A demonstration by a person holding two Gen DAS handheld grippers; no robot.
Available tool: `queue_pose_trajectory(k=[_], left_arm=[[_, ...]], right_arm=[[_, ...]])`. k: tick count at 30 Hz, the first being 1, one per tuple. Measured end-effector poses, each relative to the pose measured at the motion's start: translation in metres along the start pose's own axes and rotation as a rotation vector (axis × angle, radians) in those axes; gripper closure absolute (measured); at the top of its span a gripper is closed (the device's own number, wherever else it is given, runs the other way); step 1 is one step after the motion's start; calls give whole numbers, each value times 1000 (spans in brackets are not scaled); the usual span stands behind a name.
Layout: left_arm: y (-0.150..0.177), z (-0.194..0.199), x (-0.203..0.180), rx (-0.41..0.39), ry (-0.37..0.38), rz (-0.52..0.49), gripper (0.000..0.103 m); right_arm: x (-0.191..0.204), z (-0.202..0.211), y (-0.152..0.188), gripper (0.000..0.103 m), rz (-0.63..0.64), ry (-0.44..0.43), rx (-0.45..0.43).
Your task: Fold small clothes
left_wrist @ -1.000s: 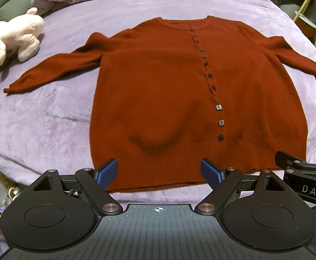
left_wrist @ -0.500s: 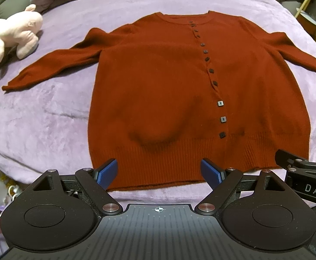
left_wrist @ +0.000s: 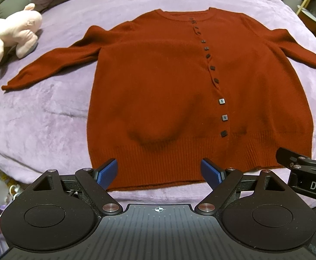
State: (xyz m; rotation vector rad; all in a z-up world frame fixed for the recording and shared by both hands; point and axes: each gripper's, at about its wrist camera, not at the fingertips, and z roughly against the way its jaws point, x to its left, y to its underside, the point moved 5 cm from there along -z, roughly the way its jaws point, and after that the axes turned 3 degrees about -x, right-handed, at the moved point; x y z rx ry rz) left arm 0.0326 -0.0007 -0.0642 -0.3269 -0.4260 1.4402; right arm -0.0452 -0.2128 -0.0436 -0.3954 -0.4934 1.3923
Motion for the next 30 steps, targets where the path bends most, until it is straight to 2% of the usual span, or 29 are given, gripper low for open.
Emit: queue_pose_trajectory(k=[15, 20, 23, 25, 27, 30], left_arm=[[-3, -9, -5, 19, -9, -15, 15], [-5, -15, -8, 28, -9, -24, 15], [-9, -19, -8, 32, 5, -19, 15], [-14, -24, -6, 26, 14, -9, 15], [-22, -31, -3, 11, 19, 0, 15], [-38, -42, 0, -35, 18, 16, 15]], right_arm=[[-5, -7, -1, 4, -34, -29, 1], [-9, -8, -3, 4, -52, -76, -26], [-20, -5, -9, 4, -81, -183, -101], [-36, -4, -16, 4, -102, -224, -191], [-61, -7, -27, 4, -113, -192, -272], [-120, -14, -53, 4, -184, -84, -391]])
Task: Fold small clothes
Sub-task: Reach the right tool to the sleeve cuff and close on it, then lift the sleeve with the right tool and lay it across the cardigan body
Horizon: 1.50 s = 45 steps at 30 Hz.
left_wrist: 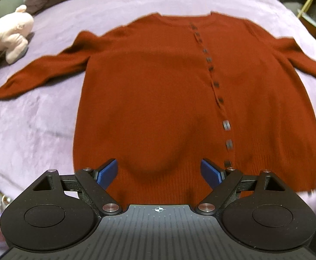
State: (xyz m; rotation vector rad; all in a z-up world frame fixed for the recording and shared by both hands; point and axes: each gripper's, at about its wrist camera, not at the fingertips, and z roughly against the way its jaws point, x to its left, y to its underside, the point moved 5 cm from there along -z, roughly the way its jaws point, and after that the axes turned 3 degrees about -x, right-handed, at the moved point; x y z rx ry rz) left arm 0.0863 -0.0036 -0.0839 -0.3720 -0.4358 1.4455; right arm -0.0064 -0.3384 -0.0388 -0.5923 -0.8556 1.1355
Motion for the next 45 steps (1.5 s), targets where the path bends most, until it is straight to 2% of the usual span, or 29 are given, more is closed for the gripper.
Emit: queue_pose_trajectory(k=[2, 6, 8, 10, 11, 13, 17, 20, 22, 24, 27, 30, 33, 36, 38, 40, 41, 43, 45], left_arm=[[-11, -11, 1, -32, -3, 1, 15], [-30, -38, 1, -35, -8, 25, 15], [-37, -50, 2, -45, -5, 54, 15], [-42, -59, 1, -48, -7, 71, 15], [-44, -63, 1, -48, -12, 73, 15], [-45, -71, 1, -33, -23, 72, 15], [-43, -84, 1, 0, -40, 76, 14], [-40, -91, 7, 12, -31, 110, 9], [-38, -94, 11, 21, -23, 130, 5], [-36, -98, 15, 28, -1, 148, 3], [-33, -101, 21, 16, 28, 167, 1], [-30, -102, 24, 1, 65, 165, 0], [-31, -104, 23, 13, 76, 155, 0], [-33, -105, 24, 31, 81, 159, 0], [-35, -105, 24, 38, 92, 156, 0], [-39, -103, 27, 43, 112, 157, 1], [-41, -101, 28, 38, 125, 162, 3], [-50, -96, 32, 18, 165, 168, 15], [-64, -91, 35, -6, 263, 193, 16]], right_arm=[[-50, -12, -20, 4, -114, 83, -63], [-166, -39, -47, 5, -502, 161, -124], [-216, -50, -49, 14, -677, 189, -156], [-253, -62, -48, 32, -795, 208, -171], [-266, -68, -44, 37, -840, 234, -174], [-288, -81, -37, 53, -910, 267, -176], [-308, -99, -33, 64, -1010, 237, -231], [-313, -110, -39, 79, -1023, 231, -233], [-313, -117, -40, 93, -1013, 241, -217], [-311, -115, -44, 94, -1000, 246, -212], [-297, -106, -61, 95, -925, 213, -235], [-256, -100, -87, 95, -809, 96, -254], [-188, -100, -112, 95, -668, -73, -243], [-93, -103, -124, 95, -440, -248, -205], [-30, -110, -116, 96, -312, -365, -150], [25, -122, -97, 95, -192, -422, -74], [49, -132, -82, 94, -124, -429, -22], [79, -150, -55, 89, -46, -423, 109], [89, -155, -37, 89, -36, -419, 172]])
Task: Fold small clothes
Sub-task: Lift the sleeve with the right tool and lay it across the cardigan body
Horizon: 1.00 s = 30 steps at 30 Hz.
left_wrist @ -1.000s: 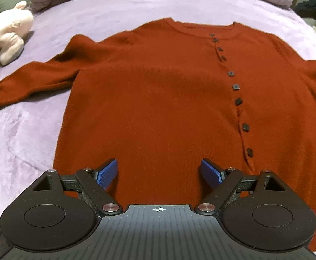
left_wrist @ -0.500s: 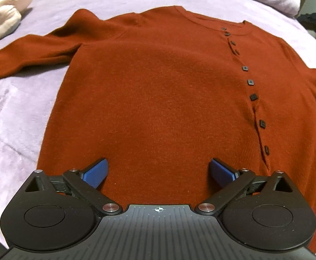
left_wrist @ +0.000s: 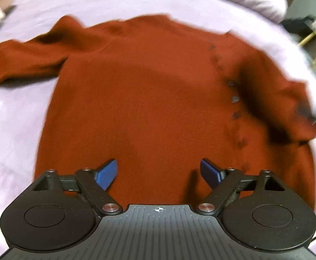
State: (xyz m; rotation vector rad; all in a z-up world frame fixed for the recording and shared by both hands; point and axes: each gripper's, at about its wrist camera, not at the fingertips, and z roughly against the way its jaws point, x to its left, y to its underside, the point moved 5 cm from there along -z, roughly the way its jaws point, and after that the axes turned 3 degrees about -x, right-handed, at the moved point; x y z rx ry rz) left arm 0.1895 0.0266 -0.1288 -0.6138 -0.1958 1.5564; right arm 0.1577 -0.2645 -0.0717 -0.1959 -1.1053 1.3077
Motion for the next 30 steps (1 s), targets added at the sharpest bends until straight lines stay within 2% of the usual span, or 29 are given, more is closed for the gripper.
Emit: queue_pose_trajectory(k=[4, 6, 10, 13, 18, 23, 26, 27, 28, 30], left_arm=[[-31, -3, 1, 0, 311, 182, 13], [-42, -13, -4, 29, 388, 215, 12], [-52, -33, -18, 55, 393, 166, 12], [-51, -47, -18, 98, 385, 183, 14], [-46, -55, -13, 106, 375, 199, 18], [-41, -58, -8, 145, 430, 253, 36], [-39, -68, -15, 160, 422, 241, 46], [-41, -71, -16, 156, 414, 236, 61], [-43, -74, -18, 159, 406, 230, 81], [-48, -74, -22, 164, 406, 225, 89]], right_arm=[[-6, 12, 10, 80, -24, 64, -5], [-13, 24, 17, 79, -61, 79, -10], [-35, 41, 32, 78, -121, 124, -21], [-47, 45, 43, 78, -158, 126, -30], [-57, 44, 46, 78, -183, 125, -34], [-57, 41, 44, 78, -201, 118, -44], [-57, 41, 44, 78, -202, 116, -44], [-58, 41, 44, 78, -203, 118, -41], [-58, 41, 44, 78, -205, 122, -38], [-60, 42, 43, 78, -206, 126, -38]])
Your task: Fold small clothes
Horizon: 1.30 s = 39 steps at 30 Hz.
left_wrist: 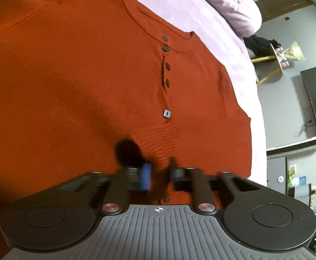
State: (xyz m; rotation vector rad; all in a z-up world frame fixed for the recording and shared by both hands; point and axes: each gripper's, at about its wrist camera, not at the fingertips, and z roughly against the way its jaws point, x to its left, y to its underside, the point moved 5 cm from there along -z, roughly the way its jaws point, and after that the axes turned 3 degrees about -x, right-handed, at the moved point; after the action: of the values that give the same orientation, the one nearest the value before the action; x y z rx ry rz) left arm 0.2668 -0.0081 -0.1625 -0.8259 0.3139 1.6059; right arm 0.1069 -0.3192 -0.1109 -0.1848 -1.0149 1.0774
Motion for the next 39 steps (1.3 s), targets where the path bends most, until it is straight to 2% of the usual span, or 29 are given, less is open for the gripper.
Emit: queue_pose_trajectory(k=[2, 5, 9, 11, 13, 17, 20, 21, 23, 24, 25, 28, 29, 31, 33, 34, 36, 38, 39], left_arm=[[-7, 10, -11, -47, 5, -66, 93], [-27, 37, -33, -165, -44, -233, 94], [-49, 78, -38, -324, -211, -374, 94], [-56, 92, -31, -375, -298, -424, 94], [-63, 99, -18, -387, -366, -414, 94], [-62, 100, 8, -372, -389, -367, 94], [-62, 97, 20, -384, -405, -358, 94], [-64, 96, 19, -390, -400, -348, 94], [-70, 95, 16, -399, -387, -328, 94], [-73, 96, 14, -409, -384, -330, 94], [-77, 97, 11, -426, -387, -343, 95], [-87, 102, -3, -492, -368, -394, 96], [-90, 102, -6, -505, -363, -406, 96], [-93, 95, -7, -513, -382, -441, 96], [-93, 83, 0, -480, -433, -468, 96], [-91, 77, 6, -456, -450, -470, 96], [-86, 71, 19, -416, -449, -465, 96], [-81, 68, 29, -402, -474, -480, 96], [-80, 67, 32, -398, -478, -486, 96]], right_arm=[[-1, 1, -5, 78, 4, 9, -8], [-6, -1, -18, 78, -17, 18, -29], [-18, -14, -33, 78, -92, 39, -30], [-23, -21, -39, 78, -131, 44, -35], [-27, -29, -45, 78, -163, 51, -37], [-30, -45, -55, 76, -215, 42, -52], [-42, -57, -63, 70, -326, 34, -78], [-46, -62, -64, 70, -358, 39, -77], [-49, -73, -67, 78, -384, 58, -60], [-47, -77, -69, 93, -364, 70, -55], [-44, -78, -73, 97, -330, 86, -70], [-37, -59, -86, 98, -241, 105, -229], [-35, -55, -87, 98, -206, 129, -252], [-28, -56, -81, 97, -123, 161, -226], [-19, -62, -68, 90, -26, 179, -110], [-18, -60, -65, 89, 4, 186, -84], [-12, -47, -67, 87, 50, 164, -94], [-9, -35, -80, 76, 75, 171, -153], [-10, -33, -87, 65, 78, 185, -175]])
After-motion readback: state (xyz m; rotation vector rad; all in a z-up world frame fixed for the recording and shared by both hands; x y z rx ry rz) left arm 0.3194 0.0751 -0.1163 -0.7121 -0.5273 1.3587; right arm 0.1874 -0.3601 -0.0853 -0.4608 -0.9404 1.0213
